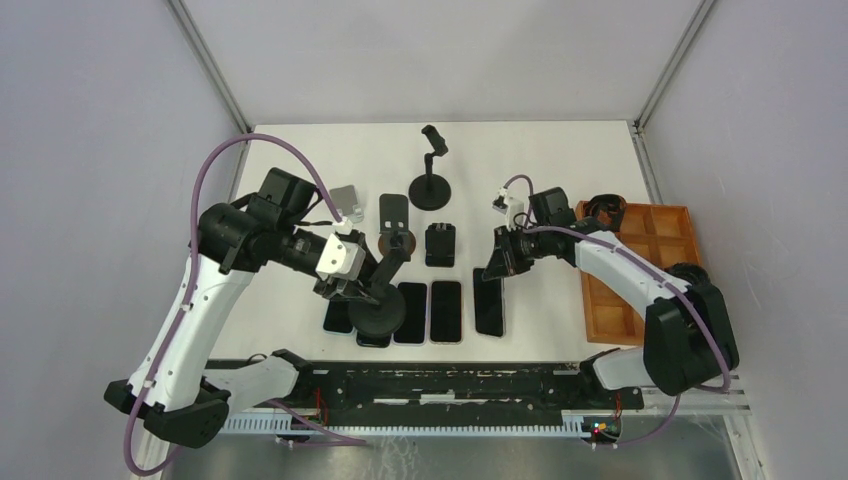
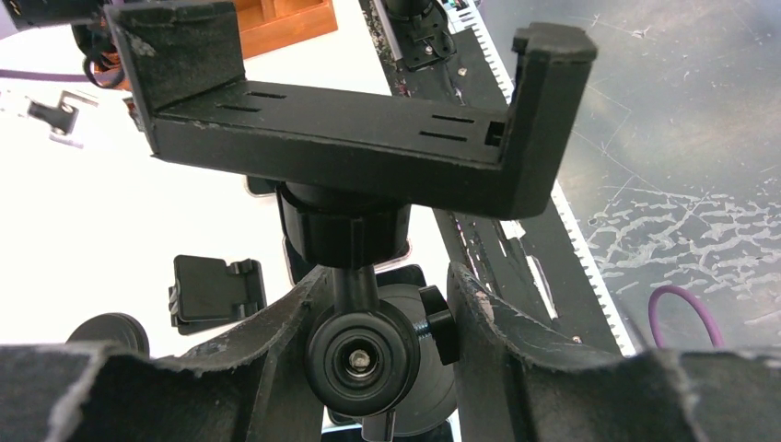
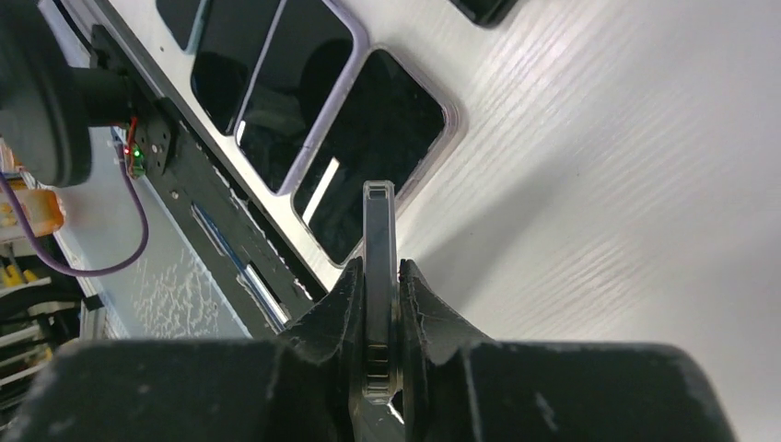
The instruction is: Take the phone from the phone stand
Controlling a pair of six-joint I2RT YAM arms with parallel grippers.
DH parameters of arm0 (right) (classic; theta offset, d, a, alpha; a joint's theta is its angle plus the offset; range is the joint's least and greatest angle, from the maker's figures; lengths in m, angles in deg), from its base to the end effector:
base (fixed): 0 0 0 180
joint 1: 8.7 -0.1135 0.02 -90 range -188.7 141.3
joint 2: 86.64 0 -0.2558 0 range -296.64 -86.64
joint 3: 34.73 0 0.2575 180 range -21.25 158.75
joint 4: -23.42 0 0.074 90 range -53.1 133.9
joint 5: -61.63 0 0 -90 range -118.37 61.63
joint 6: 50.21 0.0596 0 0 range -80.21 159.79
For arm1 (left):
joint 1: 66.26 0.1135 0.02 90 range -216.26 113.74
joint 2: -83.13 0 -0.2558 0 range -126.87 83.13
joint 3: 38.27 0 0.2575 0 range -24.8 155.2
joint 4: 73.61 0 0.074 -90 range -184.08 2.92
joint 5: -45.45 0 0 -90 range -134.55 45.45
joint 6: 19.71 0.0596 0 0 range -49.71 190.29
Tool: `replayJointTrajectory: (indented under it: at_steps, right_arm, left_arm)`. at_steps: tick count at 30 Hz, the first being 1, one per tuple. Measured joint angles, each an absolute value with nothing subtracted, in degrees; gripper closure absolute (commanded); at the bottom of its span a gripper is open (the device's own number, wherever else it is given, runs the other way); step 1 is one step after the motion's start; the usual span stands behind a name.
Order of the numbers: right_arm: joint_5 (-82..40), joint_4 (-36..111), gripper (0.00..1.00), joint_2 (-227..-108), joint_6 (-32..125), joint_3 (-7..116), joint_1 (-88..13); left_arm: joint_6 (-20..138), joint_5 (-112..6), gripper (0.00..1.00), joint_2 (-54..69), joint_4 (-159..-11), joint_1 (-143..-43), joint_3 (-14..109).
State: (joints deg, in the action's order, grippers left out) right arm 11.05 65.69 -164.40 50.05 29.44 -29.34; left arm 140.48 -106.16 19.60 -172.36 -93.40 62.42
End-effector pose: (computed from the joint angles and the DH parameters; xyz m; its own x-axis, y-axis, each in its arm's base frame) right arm 0.2519 0.1353 0.2036 -0.8701 -0.1807 -0.4586 -0.4582 0.6397 0.6171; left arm 0.1184 -0.1196 0.4080 0.2892 0.3544 -0.8892 0.9361 -0.2988 0.1854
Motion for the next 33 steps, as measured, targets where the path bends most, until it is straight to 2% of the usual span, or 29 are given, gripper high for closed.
replayJointTrajectory:
  at_steps: [6,7,12,15,18,22,24,30,33]
  right_arm:
    - [12.5,63.2,1.0,-171.0,48.9,27.6,-29.7]
    - [12.9,62.8,0.97,-171.8,49.0,27.6,-29.6]
    - [13.0,60.7,0.61,-174.2,50.7,27.6,-29.6]
    - [8.5,58.7,0.43,-174.5,50.9,27.6,-29.7]
    - [3.8,57.1,0.29,-174.1,51.0,27.6,-29.6]
    - [-0.9,57.3,0.19,-172.0,51.0,28.5,-29.6]
    - [-2.6,57.6,0.03,-170.4,51.3,29.9,-29.6]
    - [-1.9,56.4,0.02,-158.0,55.2,36.4,-30.3]
    - [1.4,52.8,0.02,-153.0,57.6,43.1,-34.1]
  left_arm:
    - [140.5,-106.2,0.98,19.6,-172.4,-93.4,62.4]
    - [140.5,-106.2,0.98,19.6,-172.4,-93.4,62.4]
    - [140.5,-106.2,0.98,19.5,-172.3,-93.4,62.4]
    - [140.5,-106.2,0.98,19.5,-172.3,-93.4,62.4]
    - [140.5,-106.2,0.98,19.5,-172.3,-93.4,62.4]
    - [140.5,-106.2,0.98,19.5,-172.3,-93.4,62.4]
    - [140.5,-106.2,0.98,19.4,-172.3,-93.4,62.4]
    - [140.5,-106.2,0.98,18.8,-172.2,-93.4,62.4]
    - [140.5,-106.2,0.98,18.7,-172.2,-93.4,62.4]
